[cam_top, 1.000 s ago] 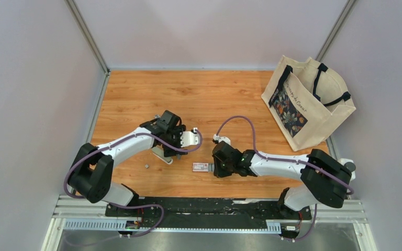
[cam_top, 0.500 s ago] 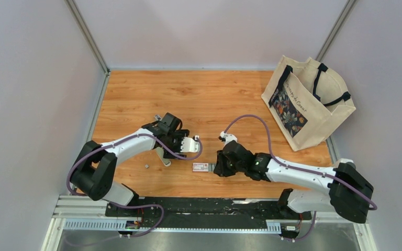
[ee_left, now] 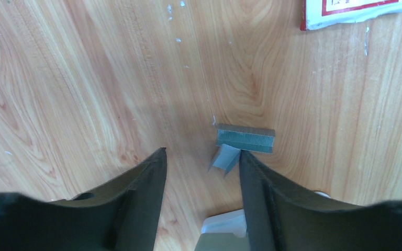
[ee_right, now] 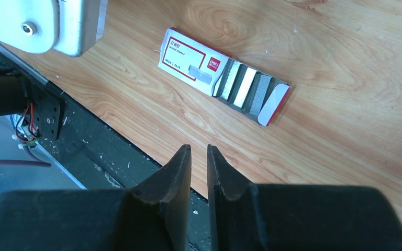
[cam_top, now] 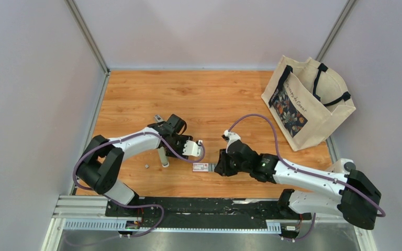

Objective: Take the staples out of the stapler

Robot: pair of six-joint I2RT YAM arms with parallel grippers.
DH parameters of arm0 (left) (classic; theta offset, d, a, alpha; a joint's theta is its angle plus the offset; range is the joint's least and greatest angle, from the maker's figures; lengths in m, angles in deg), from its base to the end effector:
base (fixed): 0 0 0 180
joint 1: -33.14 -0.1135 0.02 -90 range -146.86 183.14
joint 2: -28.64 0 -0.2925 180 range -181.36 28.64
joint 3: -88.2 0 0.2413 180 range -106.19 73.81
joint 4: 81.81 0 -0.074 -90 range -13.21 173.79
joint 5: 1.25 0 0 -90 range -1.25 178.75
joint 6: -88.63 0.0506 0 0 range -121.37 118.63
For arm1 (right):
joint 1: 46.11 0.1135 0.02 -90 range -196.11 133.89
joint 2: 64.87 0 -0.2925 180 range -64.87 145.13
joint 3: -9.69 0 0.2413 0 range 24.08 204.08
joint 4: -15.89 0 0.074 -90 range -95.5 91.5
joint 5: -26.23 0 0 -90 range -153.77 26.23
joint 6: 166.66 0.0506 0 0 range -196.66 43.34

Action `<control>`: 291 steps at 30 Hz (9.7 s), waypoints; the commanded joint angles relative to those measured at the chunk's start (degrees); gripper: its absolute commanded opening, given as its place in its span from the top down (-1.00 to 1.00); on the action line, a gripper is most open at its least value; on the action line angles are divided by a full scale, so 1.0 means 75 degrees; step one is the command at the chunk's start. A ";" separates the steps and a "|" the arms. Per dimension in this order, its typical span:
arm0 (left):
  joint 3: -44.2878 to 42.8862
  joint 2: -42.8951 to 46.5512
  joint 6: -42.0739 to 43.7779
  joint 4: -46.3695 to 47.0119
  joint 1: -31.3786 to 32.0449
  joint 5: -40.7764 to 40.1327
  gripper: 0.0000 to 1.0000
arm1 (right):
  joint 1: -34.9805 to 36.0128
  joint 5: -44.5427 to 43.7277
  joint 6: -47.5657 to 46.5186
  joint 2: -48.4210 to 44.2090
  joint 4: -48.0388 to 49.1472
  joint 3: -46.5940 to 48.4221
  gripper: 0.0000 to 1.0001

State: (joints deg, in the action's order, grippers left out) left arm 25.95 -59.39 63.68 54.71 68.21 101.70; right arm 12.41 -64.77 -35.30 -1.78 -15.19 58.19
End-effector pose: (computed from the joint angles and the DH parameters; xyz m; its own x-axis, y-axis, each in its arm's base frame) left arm 0.2152 -0.1649 0.1856 0.2437 0.9085 -0.3394 0.9576 -0.1700 0.2327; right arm 0.1095 0.1771 0.2244 -0.8396 -0.1060 -0.5327 -0.3884 0.8028 0.4524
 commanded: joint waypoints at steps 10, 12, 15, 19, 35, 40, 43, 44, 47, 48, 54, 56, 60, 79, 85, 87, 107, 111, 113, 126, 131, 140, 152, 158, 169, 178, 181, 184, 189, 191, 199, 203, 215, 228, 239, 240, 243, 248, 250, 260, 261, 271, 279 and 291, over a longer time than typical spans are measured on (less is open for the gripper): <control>-0.0756 0.0124 -0.0154 -0.0540 0.0058 0.0089 0.40 | -0.0010 -0.0008 -0.0031 -0.0185 -0.0048 0.0175 0.59; -0.0826 0.0101 -0.0213 -0.0587 0.0058 0.0171 0.52 | -0.0010 -0.0031 -0.0054 -0.0197 -0.0084 0.0175 0.58; -0.0920 -0.0016 -0.0249 -0.0774 0.0082 0.0148 0.52 | -0.0010 -0.0008 -0.0054 -0.0256 -0.0130 0.0152 0.58; -0.1224 -0.0099 -0.0155 -0.1417 0.0082 0.0101 0.42 | -0.0022 -0.0020 -0.0066 -0.0326 -0.0189 0.0116 0.56; -0.1295 -0.0637 -0.0049 -0.1654 0.0269 -0.0074 0.05 | -0.0033 -0.0067 -0.0113 -0.0314 -0.0212 0.0128 0.54; -0.1272 -0.0790 -0.0166 -0.1291 0.0293 -0.0250 0.05 | -0.0033 -0.0055 -0.0113 -0.0338 -0.0236 0.0116 0.53; -0.1248 -0.0872 -0.0178 -0.1209 0.0305 -0.0343 0.05 | -0.0033 -0.0055 -0.0113 -0.0361 -0.0224 0.0105 0.53; -0.1213 -0.0884 -0.0178 -0.1162 0.0316 -0.0367 0.05 | -0.0033 -0.0055 -0.0113 -0.0373 -0.0213 0.0093 0.53; -0.1213 -0.0989 -0.0213 -0.1080 0.0316 -0.0391 0.05 | -0.0033 -0.0043 -0.0101 -0.0361 -0.0189 0.0070 0.53; -0.1225 -0.1013 -0.0237 -0.1080 0.0339 -0.0379 0.05 | -0.0033 -0.0043 -0.0101 -0.0373 -0.0177 0.0058 0.54; -0.1248 -0.1118 -0.0295 -0.1079 0.0398 -0.0379 0.17 | -0.0033 -0.0043 -0.0101 -0.0361 -0.0154 0.0023 0.54; -0.1283 -0.1165 -0.0377 -0.1103 0.0410 -0.0379 0.22 | -0.0033 -0.0055 -0.0101 -0.0373 -0.0142 0.0011 0.54; -0.1260 -0.1189 -0.0459 -0.1115 0.0445 -0.0461 0.30 | -0.0033 -0.0043 -0.0078 -0.0385 -0.0107 -0.0036 0.54; -0.1318 -0.0955 -0.1220 -0.1021 0.0492 -0.0953 1.00 | -0.0057 -0.0055 -0.0160 -0.0502 -0.0048 -0.0095 0.57; -0.2100 -0.0241 -0.2063 -0.1383 0.0504 -0.0567 1.00 | -0.0069 -0.0230 -0.0335 -0.0899 -0.0060 -0.0036 0.52; -0.2500 -0.0041 -0.2716 -0.1641 0.0469 -0.0125 1.00 | -0.0080 -0.0324 -0.0405 -0.1298 -0.0048 -0.0024 0.44; -0.0957 0.1402 -1.6438 0.9331 -0.1336 0.7016 0.93 | -0.1732 0.1960 -0.1741 -0.2296 0.1333 0.1604 -0.11; -0.0558 0.1120 -1.8281 1.0977 -0.1359 0.6957 0.90 | -0.1791 0.2136 -0.1800 -0.2038 0.1568 0.2002 -0.08; -0.0498 0.1108 -1.8528 1.1388 -0.1383 0.6910 0.89 | -0.1826 0.2253 -0.1801 -0.1967 0.1674 0.2096 -0.05; -0.0417 0.0604 -2.0159 1.3440 -0.1371 0.6875 0.88 | -0.2037 0.2581 -0.1285 -0.1533 0.3092 0.2085 0.04; -0.0334 0.0651 -2.0042 1.3393 -0.1383 0.6840 0.88 | -0.2072 0.2792 -0.1086 -0.1288 0.3770 0.2097 0.03; -0.0252 0.0745 -1.9866 1.3229 -0.1383 0.6828 0.88 | -0.2096 0.2828 -0.0933 -0.1029 0.4123 0.2190 0.04; -0.0229 0.0885 -1.9831 1.3171 -0.1383 0.6851 0.88 | -0.2178 0.2910 -0.0711 -0.0736 0.4474 0.2074 0.29; -0.0229 0.0874 -1.9760 1.3135 -0.1371 0.6887 0.86 | -0.2213 0.2992 -0.0593 -0.0713 0.4534 0.2003 0.53; -0.0240 0.1131 -1.8789 1.1942 -0.1383 0.6828 -0.14 | -0.2283 0.3051 -0.0581 -0.0876 0.3891 0.1909 0.71; -0.1573 0.1835 -1.3183 0.4533 -0.1442 0.6024 -0.59 | -0.2295 0.2618 -0.0827 -0.0947 0.1246 0.1382 0.81; -0.2313 0.1753 -1.0589 0.1586 -0.1395 0.4702 -0.60 | -0.2272 0.2267 -0.0781 -0.0690 0.0110 0.1382 0.81; -0.2584 0.1554 -0.9149 0.0212 -0.1371 0.3668 -0.61 | -0.2074 0.1646 -0.0501 -0.0268 -0.0818 0.1335 0.97; -0.2081 0.1518 -0.8476 -0.0096 -0.1360 0.3149 -0.51 | -0.1231 0.0255 0.0284 0.0177 -0.1196 0.1112 1.00; -0.1789 0.1623 -0.8323 0.0056 -0.1348 0.3078 -0.48 | -0.0715 -0.0262 0.0578 0.0610 -0.1571 0.1276 1.00; -0.1331 0.1975 -0.7925 -0.0048 -0.1207 0.3020 -0.47 | 0.0352 -0.1683 0.1070 0.2180 -0.2483 0.2541 0.99; -0.1132 0.2221 -0.7901 -0.0025 -0.1149 0.2937 -0.50 | 0.0470 -0.2059 0.1141 0.2720 -0.2592 0.2846 0.99; -0.1131 0.2491 -0.7784 -0.0318 -0.1160 0.2914 -0.55 | 0.0482 -0.1743 0.1211 0.3834 -0.2580 0.3421 0.99; -0.1201 0.2409 -0.7749 -0.0376 -0.1160 0.2937 -0.55 | 0.0517 -0.1543 0.1188 0.4103 -0.2228 0.3269 0.94; -0.1178 0.2444 -0.7725 -0.0376 -0.1160 0.2984 -0.55 | 0.0541 -0.1613 0.1200 0.4197 -0.2169 0.3257 0.90; -0.1178 0.2444 -0.7737 -0.0353 -0.1160 0.2996 -0.54 | 0.0552 -0.1625 0.1200 0.4209 -0.2193 0.3280 0.89; -0.1166 0.2444 -0.7749 -0.0353 -0.1160 0.3008 -0.55 | 0.0553 -0.1672 0.1153 0.4244 -0.2170 0.3304 0.89; -0.1143 0.2468 -0.7713 -0.0365 -0.1160 0.3019 -0.55 | 0.0541 -0.1684 0.1130 0.4291 -0.2123 0.3281 0.89; -0.1131 0.2456 -0.7737 -0.0353 -0.1160 0.3043 -0.55 | 0.0541 -0.1730 0.1129 0.4303 -0.2123 0.3292 0.89; -0.1061 0.2444 -0.7760 -0.0306 -0.1160 0.3172 -0.55 | 0.0541 -0.2012 0.1094 0.4268 -0.2123 0.3292 0.88; -0.1061 0.2433 -0.7749 -0.0306 -0.1160 0.3195 -0.55 | 0.0552 -0.2035 0.1094 0.4221 -0.2111 0.3269 0.88; -0.1037 0.2432 -0.7760 -0.0318 -0.1160 0.3277 -0.54 | 0.0541 -0.2129 0.0965 0.4115 -0.1935 0.3257 0.88; -0.1037 0.2433 -0.7725 -0.0365 -0.1160 0.3312 -0.54 | 0.0541 -0.2270 0.0930 0.4127 -0.2029 0.3269 0.87; -0.1084 0.2421 -0.7690 -0.0412 -0.1160 0.3336 -0.54 | 0.0564 -0.2165 0.0754 0.4244 -0.1982 0.3327 0.84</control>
State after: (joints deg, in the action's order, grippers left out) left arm 18.08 -42.39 4.56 51.60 59.32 125.35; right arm 16.13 -80.11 -28.81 30.61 -31.63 81.58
